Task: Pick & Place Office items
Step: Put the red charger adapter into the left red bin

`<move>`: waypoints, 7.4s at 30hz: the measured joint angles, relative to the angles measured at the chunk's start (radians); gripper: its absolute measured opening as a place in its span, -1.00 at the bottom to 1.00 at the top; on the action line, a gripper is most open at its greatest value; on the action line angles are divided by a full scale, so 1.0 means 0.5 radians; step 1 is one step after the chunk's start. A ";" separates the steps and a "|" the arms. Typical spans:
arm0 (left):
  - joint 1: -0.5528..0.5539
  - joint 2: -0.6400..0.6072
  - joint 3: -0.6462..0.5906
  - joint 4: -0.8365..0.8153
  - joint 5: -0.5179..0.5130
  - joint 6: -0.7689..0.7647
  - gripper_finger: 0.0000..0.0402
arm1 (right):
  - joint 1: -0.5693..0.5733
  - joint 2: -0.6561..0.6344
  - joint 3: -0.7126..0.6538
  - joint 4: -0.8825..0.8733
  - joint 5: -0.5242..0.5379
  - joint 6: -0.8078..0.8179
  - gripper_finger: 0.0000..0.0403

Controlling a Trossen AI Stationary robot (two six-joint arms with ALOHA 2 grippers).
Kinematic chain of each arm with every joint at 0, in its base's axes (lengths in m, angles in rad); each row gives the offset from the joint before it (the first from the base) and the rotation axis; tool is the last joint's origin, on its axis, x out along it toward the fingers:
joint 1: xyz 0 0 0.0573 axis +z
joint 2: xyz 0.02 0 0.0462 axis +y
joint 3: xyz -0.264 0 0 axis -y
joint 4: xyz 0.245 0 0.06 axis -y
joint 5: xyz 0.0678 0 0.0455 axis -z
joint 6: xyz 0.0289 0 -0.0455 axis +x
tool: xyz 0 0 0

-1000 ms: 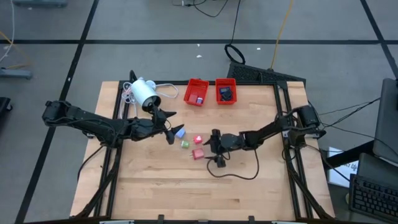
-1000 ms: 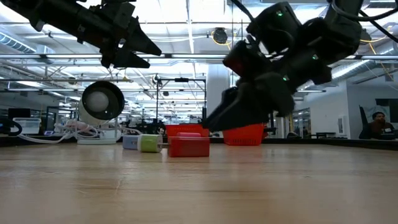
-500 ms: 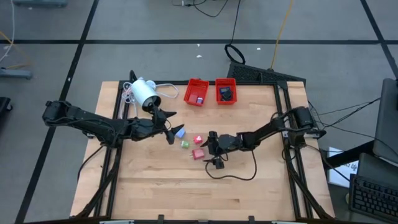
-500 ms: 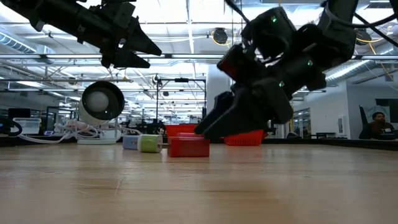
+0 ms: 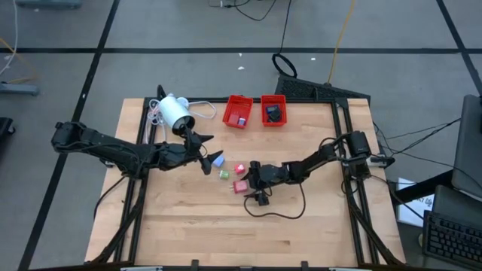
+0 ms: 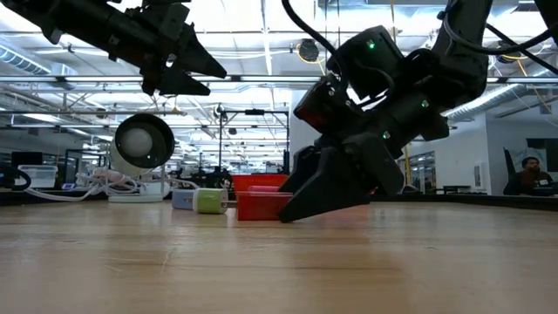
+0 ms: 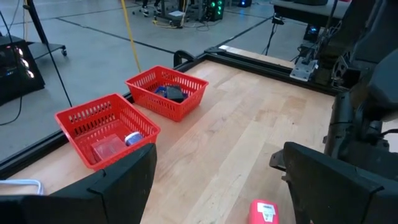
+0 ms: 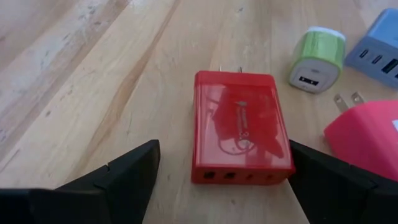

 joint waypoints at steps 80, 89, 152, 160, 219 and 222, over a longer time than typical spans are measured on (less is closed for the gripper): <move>0.000 0.000 0.000 0.005 0.006 -0.072 0.74 | 0.000 -0.663 -0.004 -0.788 0.382 -0.020 0.07; 0.073 0.011 0.000 0.014 0.348 -0.531 0.74 | 0.001 -0.706 -0.003 -0.693 0.627 -0.259 0.07; 0.156 0.797 0.115 1.049 1.050 -0.957 0.73 | 0.054 -0.733 -0.004 -0.216 1.067 -0.904 0.07; 0.157 0.797 0.112 1.041 1.042 -0.956 0.35 | 0.055 -0.733 -0.004 -0.215 1.067 -0.903 0.07; 0.156 0.795 0.116 1.023 0.959 -0.878 -0.10 | 0.097 -0.732 -0.002 -0.224 1.050 -0.845 0.07; 0.156 0.795 0.116 1.023 0.959 -0.879 -0.11 | 0.097 -0.732 -0.002 -0.226 1.050 -0.846 0.07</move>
